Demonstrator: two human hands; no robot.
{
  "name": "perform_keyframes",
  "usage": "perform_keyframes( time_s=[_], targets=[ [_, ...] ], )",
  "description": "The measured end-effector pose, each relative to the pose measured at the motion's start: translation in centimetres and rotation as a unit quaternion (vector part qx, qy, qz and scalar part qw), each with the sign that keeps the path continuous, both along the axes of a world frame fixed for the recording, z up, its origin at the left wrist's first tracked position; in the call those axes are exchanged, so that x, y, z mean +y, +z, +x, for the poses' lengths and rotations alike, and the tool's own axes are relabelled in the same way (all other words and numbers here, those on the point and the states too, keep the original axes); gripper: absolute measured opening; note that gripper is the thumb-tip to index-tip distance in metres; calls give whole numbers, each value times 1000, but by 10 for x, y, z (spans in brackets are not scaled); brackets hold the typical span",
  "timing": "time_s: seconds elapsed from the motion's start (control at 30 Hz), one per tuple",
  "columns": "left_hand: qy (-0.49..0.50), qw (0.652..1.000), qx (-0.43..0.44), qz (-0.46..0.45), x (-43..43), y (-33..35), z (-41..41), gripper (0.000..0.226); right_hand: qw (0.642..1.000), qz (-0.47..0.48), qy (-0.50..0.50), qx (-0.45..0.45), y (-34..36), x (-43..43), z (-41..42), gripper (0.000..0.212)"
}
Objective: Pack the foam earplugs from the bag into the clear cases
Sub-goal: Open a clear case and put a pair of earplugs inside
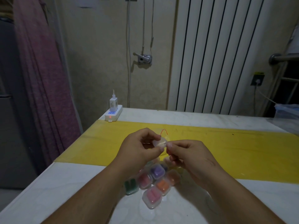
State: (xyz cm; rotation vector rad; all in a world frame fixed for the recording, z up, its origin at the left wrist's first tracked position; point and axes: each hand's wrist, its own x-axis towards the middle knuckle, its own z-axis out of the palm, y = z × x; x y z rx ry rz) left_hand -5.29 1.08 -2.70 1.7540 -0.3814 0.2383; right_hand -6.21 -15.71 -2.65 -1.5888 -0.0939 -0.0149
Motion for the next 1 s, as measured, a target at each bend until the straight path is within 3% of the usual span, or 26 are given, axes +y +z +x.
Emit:
perform_keyframes(
  time_s=[0.2, 0.5, 0.63, 0.83, 0.93, 1.0],
  targets=[
    [12, 999, -30, 33, -1, -5, 3, 21, 1000, -18, 15, 17, -1, 1, -2, 12],
    [6, 999, -29, 46, -2, -7, 4, 17, 992, -112, -56, 25, 3, 6, -6, 23],
    [14, 1000, -12, 2, -3, -4, 4, 16, 990, -98, -87, 49, 1, 10, -6, 23],
    [24, 996, 32, -77, 2, 6, 2, 28, 993, 33, -44, 106, 2, 16, -11, 19],
    [17, 998, 31, -43, 5, 8, 1, 45, 996, 15, -25, 89, 3, 11, -10, 15],
    [13, 999, 44, -17, 7, 10, 0, 43, 997, 11, -22, 75, 4, 8, -8, 8]
  ],
)
